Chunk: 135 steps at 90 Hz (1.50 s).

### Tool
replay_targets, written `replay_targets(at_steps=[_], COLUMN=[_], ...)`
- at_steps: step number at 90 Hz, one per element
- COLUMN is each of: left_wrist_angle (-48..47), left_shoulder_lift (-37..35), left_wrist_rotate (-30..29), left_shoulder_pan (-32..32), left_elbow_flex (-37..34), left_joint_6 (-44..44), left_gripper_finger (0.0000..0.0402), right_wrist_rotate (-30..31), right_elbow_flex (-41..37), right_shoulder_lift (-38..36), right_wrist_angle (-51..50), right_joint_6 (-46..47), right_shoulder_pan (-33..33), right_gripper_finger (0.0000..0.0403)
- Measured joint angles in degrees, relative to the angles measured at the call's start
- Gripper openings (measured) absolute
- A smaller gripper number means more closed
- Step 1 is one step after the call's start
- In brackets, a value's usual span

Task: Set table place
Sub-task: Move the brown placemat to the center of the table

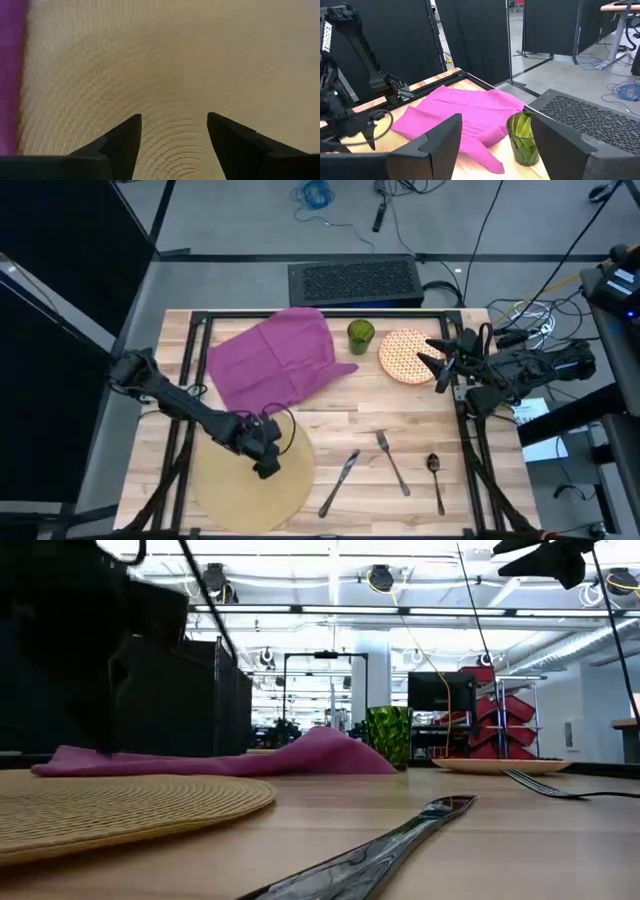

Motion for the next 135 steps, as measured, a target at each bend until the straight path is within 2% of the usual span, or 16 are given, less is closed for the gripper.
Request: replay_targets(at_steps=[18,27,37,52,57,91,135], left_wrist_angle=[1.35,2.15,2.26,6.13,7.57,11.92,23.96], left_shoulder_lift=[2.62,2.66,2.66,3.37,3.84,6.51,8.57], left_wrist_rotate=[0.15,-0.72,-0.96,-1.76,-1.83,-0.39,1.31], left_shoulder_pan=[-0.44,-0.53,-0.52,0.48,1.01,2.70,11.56], left_elbow_flex=[0.00,0.00,0.00,0.00,0.00,0.15,0.26], left_joint_6=[0.02,0.26,0.51,1.77,2.38,4.32,14.18], left_gripper_finger=[0.0210,0.0191,0.0140,0.0030,0.0010,0.0000,0.0000], right_wrist_rotate=[0.00,0.00,0.00,0.02,0.02,-1.31,-1.53], right_elbow_flex=[0.00,0.00,0.00,0.00,0.00,0.00,0.02], right_shoulder_lift=[0.00,0.00,0.00,0.00,0.00,0.00,0.00], right_wrist_angle=[-0.02,-0.01,-0.04,-0.04,-0.03,-0.04,-0.04], right_joint_6=[0.01,-0.02,-0.14,-0.34,-0.36,-0.21,-0.18], right_shoulder_pan=[-0.02,-0.01,0.00,0.01,0.00,0.01,0.01], right_gripper_finger=[0.0226,0.0226,0.0226,0.0226,0.0226,0.0226,0.0226])
